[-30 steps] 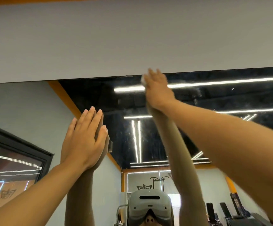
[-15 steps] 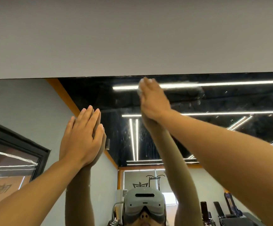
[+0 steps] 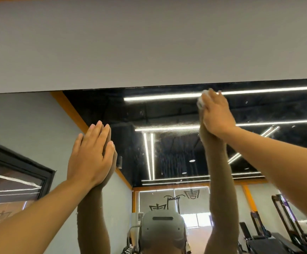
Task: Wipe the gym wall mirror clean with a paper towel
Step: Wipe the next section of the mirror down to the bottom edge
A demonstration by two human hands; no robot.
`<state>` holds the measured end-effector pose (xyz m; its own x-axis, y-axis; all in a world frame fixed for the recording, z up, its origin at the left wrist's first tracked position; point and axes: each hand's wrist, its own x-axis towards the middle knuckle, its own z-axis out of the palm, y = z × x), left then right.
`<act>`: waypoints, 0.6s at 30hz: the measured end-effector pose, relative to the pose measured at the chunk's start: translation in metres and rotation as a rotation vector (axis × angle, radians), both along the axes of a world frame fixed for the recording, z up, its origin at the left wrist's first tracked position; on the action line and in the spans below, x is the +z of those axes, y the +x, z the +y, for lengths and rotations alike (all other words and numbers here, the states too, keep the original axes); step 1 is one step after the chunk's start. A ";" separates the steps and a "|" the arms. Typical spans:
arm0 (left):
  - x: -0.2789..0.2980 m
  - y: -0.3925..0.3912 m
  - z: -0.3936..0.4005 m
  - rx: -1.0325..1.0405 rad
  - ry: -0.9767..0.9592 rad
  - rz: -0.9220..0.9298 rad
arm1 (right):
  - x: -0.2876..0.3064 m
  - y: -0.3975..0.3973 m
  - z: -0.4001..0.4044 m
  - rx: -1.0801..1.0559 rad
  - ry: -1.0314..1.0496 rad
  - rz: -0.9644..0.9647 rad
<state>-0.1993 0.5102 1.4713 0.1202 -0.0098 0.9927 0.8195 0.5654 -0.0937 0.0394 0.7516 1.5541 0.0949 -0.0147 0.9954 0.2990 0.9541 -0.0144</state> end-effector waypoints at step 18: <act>0.002 0.001 -0.005 -0.118 -0.001 -0.012 | -0.091 -0.090 -0.091 0.127 0.405 -0.286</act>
<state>-0.1983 0.5055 1.4732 0.1060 -0.0219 0.9941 0.8814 0.4649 -0.0838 -0.0511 0.6604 1.4628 -0.1539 -0.4108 0.8986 0.1182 0.8953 0.4296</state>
